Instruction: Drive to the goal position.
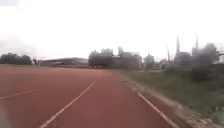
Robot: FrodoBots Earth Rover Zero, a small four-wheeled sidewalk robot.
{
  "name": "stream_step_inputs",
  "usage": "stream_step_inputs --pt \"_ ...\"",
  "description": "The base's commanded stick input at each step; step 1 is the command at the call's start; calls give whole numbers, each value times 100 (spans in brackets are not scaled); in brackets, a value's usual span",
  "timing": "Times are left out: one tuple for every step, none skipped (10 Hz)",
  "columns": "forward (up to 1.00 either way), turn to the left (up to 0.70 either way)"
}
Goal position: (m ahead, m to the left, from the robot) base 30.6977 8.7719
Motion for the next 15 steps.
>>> stream_step_inputs --pt "70 0" --pt "70 1" --pt "70 4" --pt "70 5" --pt "70 6" --pt "70 5" --pt "70 0" --pt "70 0" --pt "70 0" --pt "70 0" --pt "70 2" --pt "70 0" --pt "70 -6" --pt "70 -12" --pt "70 -15"
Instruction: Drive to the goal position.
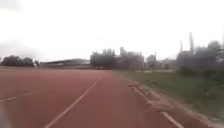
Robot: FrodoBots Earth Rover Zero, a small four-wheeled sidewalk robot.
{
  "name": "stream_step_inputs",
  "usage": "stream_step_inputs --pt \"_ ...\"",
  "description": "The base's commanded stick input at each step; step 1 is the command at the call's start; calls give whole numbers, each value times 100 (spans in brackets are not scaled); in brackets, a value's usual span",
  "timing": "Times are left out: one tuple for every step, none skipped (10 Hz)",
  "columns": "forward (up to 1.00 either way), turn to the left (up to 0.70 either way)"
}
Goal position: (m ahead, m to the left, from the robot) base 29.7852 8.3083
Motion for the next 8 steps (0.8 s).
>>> stream_step_inputs --pt "70 -19" --pt "70 4" --pt "70 5" --pt "70 5" --pt "70 2" --pt "70 0" --pt "70 0" --pt "70 0"
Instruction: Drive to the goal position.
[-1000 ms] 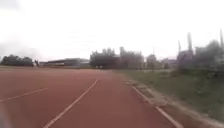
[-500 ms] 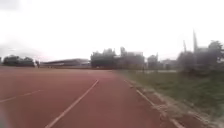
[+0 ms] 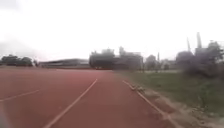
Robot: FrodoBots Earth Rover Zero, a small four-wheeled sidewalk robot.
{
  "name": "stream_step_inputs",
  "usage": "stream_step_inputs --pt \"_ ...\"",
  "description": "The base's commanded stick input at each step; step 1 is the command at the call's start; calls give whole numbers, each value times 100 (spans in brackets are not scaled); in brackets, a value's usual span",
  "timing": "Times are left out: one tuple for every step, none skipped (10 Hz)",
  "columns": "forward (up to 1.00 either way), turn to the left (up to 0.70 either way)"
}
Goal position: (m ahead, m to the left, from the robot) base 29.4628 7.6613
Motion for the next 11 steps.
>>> stream_step_inputs --pt "70 0" --pt "70 0" --pt "70 5" --pt "70 -1" --pt "70 -3" --pt "70 -14" --pt "70 -31" --pt "70 -35" --pt "70 -35" --pt "70 13" --pt "70 15"
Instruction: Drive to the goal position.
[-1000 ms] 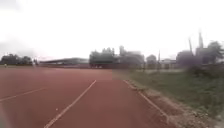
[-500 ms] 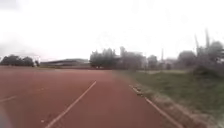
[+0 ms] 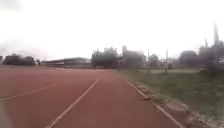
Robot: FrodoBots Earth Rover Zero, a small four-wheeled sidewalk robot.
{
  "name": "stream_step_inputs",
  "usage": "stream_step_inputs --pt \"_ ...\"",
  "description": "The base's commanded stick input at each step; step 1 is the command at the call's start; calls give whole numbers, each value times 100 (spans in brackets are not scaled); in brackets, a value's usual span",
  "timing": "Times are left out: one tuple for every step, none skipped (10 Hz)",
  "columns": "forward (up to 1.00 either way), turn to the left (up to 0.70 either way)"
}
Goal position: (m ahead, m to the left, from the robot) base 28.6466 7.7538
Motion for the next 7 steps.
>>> stream_step_inputs --pt "70 12" --pt "70 8" --pt "70 7" --pt "70 6" --pt "70 6" --pt "70 5" --pt "70 3"
